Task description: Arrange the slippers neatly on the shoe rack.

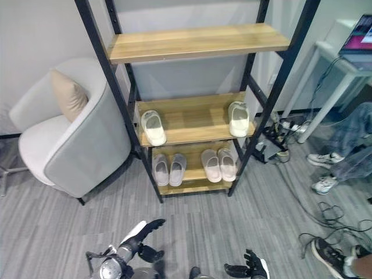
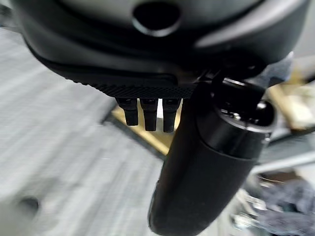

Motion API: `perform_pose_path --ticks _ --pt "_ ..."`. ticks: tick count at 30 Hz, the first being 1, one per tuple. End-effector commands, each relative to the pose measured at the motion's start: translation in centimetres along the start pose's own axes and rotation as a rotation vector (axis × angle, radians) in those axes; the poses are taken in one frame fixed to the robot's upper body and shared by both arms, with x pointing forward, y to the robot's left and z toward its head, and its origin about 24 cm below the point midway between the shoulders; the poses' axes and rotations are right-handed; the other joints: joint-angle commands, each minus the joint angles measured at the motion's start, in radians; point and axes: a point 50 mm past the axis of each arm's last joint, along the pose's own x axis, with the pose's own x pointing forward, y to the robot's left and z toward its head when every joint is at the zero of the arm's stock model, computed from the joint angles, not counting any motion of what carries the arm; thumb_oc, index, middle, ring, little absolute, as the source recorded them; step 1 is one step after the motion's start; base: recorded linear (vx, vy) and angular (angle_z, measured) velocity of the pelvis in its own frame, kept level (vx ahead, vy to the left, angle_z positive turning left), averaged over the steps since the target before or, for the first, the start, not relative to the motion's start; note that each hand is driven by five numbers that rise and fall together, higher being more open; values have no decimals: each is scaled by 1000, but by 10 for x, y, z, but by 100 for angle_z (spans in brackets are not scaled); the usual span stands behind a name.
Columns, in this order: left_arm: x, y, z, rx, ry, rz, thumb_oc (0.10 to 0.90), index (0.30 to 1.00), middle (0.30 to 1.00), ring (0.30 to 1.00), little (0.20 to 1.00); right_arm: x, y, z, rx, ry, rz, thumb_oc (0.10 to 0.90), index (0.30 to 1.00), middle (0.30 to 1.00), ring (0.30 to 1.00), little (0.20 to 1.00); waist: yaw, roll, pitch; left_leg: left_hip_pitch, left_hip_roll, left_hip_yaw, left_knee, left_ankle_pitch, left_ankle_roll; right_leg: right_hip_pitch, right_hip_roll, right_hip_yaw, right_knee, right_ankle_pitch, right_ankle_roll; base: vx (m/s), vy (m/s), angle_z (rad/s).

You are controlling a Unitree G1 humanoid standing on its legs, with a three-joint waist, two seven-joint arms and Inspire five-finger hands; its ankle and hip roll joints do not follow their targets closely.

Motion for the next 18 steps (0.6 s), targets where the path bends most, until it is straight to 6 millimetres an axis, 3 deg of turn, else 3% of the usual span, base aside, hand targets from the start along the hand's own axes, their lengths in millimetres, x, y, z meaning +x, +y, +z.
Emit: perform_pose_path --ticks 1,3,5,7,10,11,12,13,14,15,16,18 --pt "6 38 38 92 -220 61 800 900 900 900 900 4 3 26 -45 -128 7 800 900 900 900 900 36 -5 -26 38 -31 -50 -81 20 63 169 49 46 -37 -62 124 165 -31 -30" --pt "5 43 51 135 -281 39 800 900 900 900 900 5 9 30 -62 -142 29 800 900 900 900 900 18 -7 -19 79 -17 -54 -95 5 85 125 42 34 116 -55 153 100 18 -28" --pt "10 36 63 143 -333 15 800 900 900 900 900 5 15 34 -70 -155 52 800 900 900 900 900 -4 -3 0 109 -8 -58 -93 -5 97 58 22 39 277 -6 218 39 24 -15" --pt "16 33 76 151 -380 -4 800 900 900 900 900 5 18 35 -81 -156 62 800 900 900 900 900 -18 8 13 138 9 -60 -97 -13 101 16 -3 30 371 9 239 66 -48 -3" --pt "22 31 96 161 -455 -28 800 900 900 900 900 4 22 33 -107 -151 82 800 900 900 900 900 -25 24 10 158 31 -67 -112 -25 91 24 -89 -4 244 -44 196 104 -149 -5" --pt "22 32 104 161 -487 -30 800 900 900 900 900 5 23 35 -130 -155 90 800 900 900 900 900 -32 38 7 169 43 -81 -121 -33 86 20 -115 7 186 -36 187 65 -130 -15" --pt "22 32 104 161 -487 -30 800 900 900 900 900 5 23 35 -130 -155 90 800 900 900 900 900 -32 39 7 170 44 -81 -122 -33 86 21 -114 7 185 -35 187 121 -202 -18" --pt "22 33 120 152 -553 -39 800 900 900 900 900 5 24 33 -161 -144 101 800 900 900 900 900 -45 37 -2 182 39 -103 -114 -50 82 17 -137 78 79 9 192 88 -131 -17" --pt "22 33 120 151 -552 -40 800 900 900 900 900 5 24 33 -161 -144 101 800 900 900 900 900 -43 38 -2 183 41 -101 -114 -51 83 22 -135 79 70 14 193 132 -230 -10" --pt "22 38 129 143 -589 -30 800 900 900 900 900 4 25 31 -148 -139 102 800 900 900 900 900 -50 31 -6 189 39 -103 -115 -58 79 31 -116 131 30 25 204 70 -230 -3" --pt "22 37 149 148 -664 -63 800 900 900 900 900 4 25 24 -148 -108 98 800 900 900 900 900 -48 20 -19 180 41 -91 -116 -47 63 53 -109 134 -18 33 206 100 -318 17" --pt "23 41 169 152 -740 -49 800 900 900 900 900 3 28 21 -182 -96 116 800 900 900 900 900 -53 21 -34 179 52 -96 -134 -30 45 81 -98 110 -66 30 201 70 -223 30"
